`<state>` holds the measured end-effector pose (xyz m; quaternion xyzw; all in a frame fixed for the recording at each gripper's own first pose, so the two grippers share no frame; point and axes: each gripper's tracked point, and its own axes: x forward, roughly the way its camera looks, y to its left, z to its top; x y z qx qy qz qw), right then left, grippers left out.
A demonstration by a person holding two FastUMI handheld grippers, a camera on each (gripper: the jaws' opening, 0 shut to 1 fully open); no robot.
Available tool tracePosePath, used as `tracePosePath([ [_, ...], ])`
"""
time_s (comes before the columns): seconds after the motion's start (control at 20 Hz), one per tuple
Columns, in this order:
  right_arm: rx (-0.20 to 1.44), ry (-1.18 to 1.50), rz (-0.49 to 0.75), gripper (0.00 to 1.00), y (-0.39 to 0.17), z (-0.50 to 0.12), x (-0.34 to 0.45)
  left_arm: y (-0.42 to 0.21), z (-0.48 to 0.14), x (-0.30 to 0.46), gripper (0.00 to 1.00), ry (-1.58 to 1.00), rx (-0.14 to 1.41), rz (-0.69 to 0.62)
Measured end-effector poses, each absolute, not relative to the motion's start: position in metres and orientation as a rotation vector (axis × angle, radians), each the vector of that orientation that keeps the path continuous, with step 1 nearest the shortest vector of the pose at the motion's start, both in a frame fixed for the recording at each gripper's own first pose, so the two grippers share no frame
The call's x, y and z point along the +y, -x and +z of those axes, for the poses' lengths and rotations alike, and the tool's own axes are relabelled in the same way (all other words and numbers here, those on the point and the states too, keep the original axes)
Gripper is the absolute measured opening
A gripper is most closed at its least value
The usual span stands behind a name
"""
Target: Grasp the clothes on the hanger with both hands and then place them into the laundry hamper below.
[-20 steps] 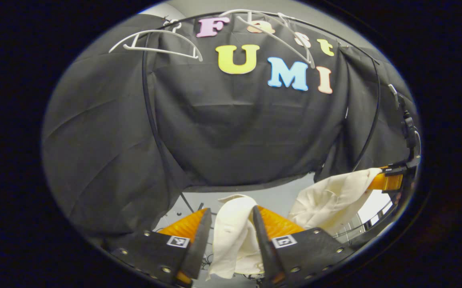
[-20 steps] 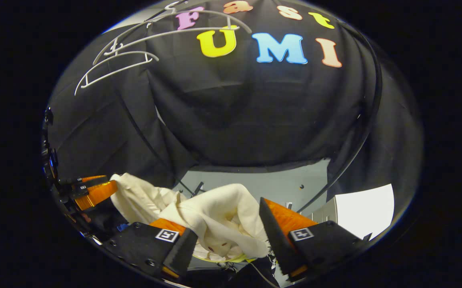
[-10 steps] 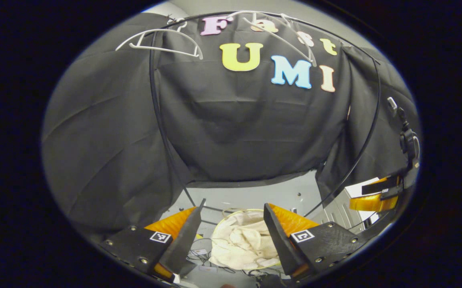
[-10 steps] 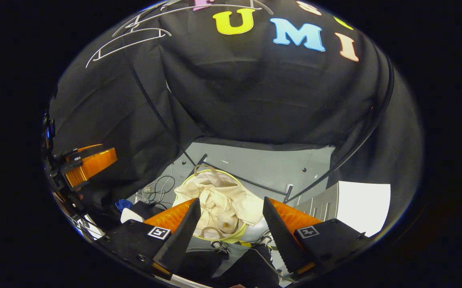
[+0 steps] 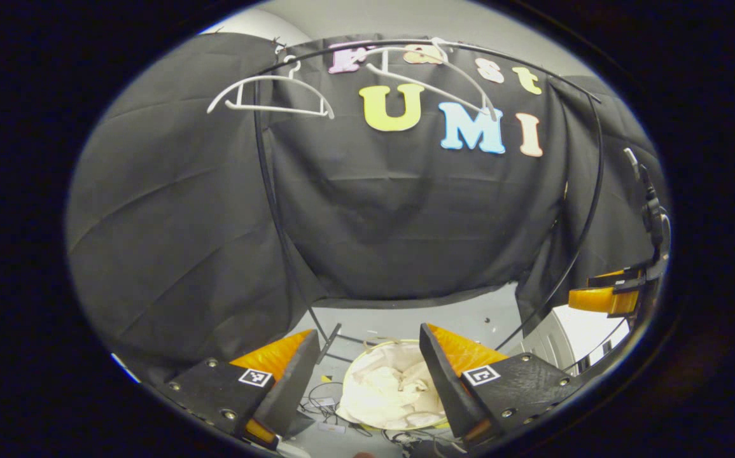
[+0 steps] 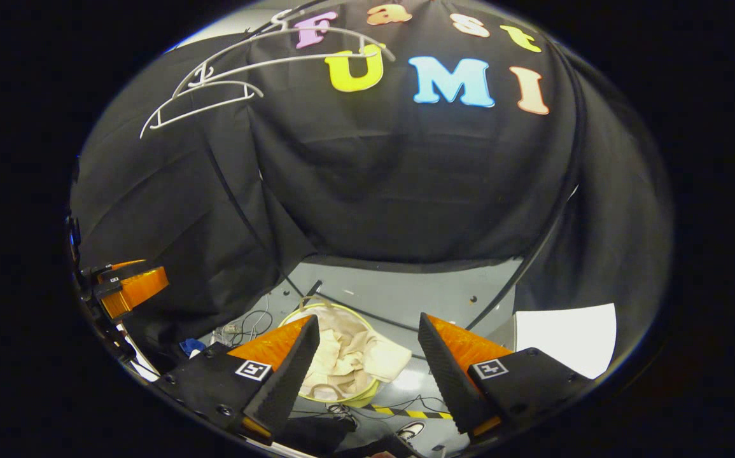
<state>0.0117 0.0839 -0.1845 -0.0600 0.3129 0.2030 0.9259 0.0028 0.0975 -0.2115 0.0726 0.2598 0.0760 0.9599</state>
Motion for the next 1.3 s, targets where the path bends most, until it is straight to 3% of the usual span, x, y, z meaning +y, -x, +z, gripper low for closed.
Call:
tracePosePath([
  [0.05,0.612,0.121,0.403,0.99,-0.013,-0.174,0.068,-0.001,-0.201,0.086,0.93,-0.147,0.51,0.176],
  [0.35,0.395,0.06,0.315,0.98,-0.021,-0.102,-0.029,0.005,-0.098,-0.011,0.93,-0.168,0.277,0.207],
  [0.4,0.359,0.048,0.298,0.94,-0.021,-0.091,-0.044,0.009,-0.078,-0.028,0.93,-0.166,0.225,0.209],
  [0.45,0.314,0.036,0.28,0.99,-0.021,-0.074,-0.06,0.012,-0.061,-0.043,0.93,-0.161,0.177,0.209],
  [0.55,0.242,0.015,0.245,0.99,-0.023,-0.05,-0.085,0.023,-0.026,-0.075,0.93,-0.144,0.082,0.213],
  [0.75,0.098,-0.046,0.171,0.98,-0.028,-0.007,-0.125,0.034,0.022,-0.141,0.93,-0.135,-0.072,0.12],
  [0.8,0.065,-0.07,0.157,0.93,-0.027,0.002,-0.129,0.031,0.031,-0.15,0.93,-0.134,-0.105,0.104],
  [1.05,-0.115,-0.175,0.102,0.98,-0.032,0.047,-0.134,0.032,0.056,-0.166,0.92,-0.088,-0.221,0.043],
  [1.1,-0.126,-0.176,0.098,0.93,-0.035,0.048,-0.131,0.033,0.057,-0.16,0.92,-0.083,-0.235,0.039],
  [1.25,-0.111,-0.158,0.075,0.93,-0.025,0.034,-0.13,0.034,0.058,-0.143,0.92,-0.071,-0.267,0.039],
  [1.3,-0.097,-0.152,0.067,0.98,-0.022,0.028,-0.128,0.031,0.055,-0.139,0.92,-0.07,-0.262,0.032],
])
